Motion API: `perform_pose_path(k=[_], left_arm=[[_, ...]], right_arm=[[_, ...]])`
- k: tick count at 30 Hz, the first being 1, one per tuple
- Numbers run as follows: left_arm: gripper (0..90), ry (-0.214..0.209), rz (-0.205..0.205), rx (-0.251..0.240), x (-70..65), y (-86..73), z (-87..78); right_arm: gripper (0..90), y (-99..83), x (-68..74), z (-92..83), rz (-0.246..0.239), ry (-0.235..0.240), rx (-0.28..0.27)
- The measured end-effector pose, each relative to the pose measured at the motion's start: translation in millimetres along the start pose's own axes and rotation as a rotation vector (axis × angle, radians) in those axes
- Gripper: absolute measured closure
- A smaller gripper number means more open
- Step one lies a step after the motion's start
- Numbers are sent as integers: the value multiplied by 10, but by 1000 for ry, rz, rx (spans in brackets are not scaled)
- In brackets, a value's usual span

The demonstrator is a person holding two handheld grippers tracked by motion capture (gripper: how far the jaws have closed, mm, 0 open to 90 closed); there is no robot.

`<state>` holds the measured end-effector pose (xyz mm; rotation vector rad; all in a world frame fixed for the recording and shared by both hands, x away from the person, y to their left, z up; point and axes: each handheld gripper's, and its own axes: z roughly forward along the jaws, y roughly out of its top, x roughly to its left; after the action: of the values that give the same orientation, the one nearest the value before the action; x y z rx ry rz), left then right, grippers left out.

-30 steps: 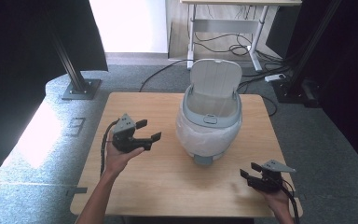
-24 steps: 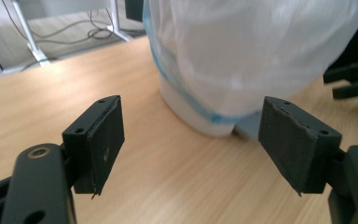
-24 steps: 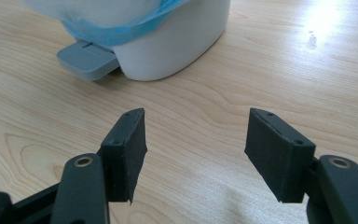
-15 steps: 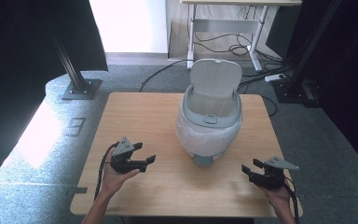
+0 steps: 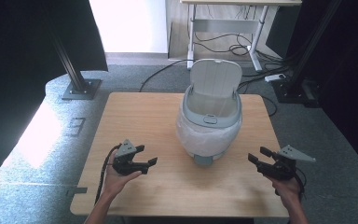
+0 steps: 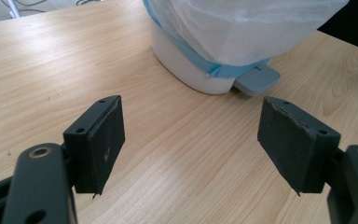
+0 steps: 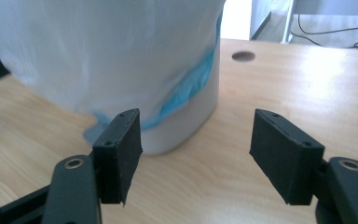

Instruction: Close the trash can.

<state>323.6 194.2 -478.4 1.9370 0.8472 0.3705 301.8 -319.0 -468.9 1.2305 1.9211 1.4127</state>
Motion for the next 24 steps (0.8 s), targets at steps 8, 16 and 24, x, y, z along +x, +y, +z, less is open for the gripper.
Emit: perform_pose_path(k=[8, 16, 24], left_arm=[[230, -6, -14, 19, 1, -36, 48], [232, -30, -7, 29, -31, -38, 105], [231, -32, -18, 19, -11, -36, 72]], right_arm=[[316, 437, -3, -18, -13, 29, -34], [312, 875, -16, 57, -24, 56, -47], [309, 1115, -3, 126, -30, 73, -59]])
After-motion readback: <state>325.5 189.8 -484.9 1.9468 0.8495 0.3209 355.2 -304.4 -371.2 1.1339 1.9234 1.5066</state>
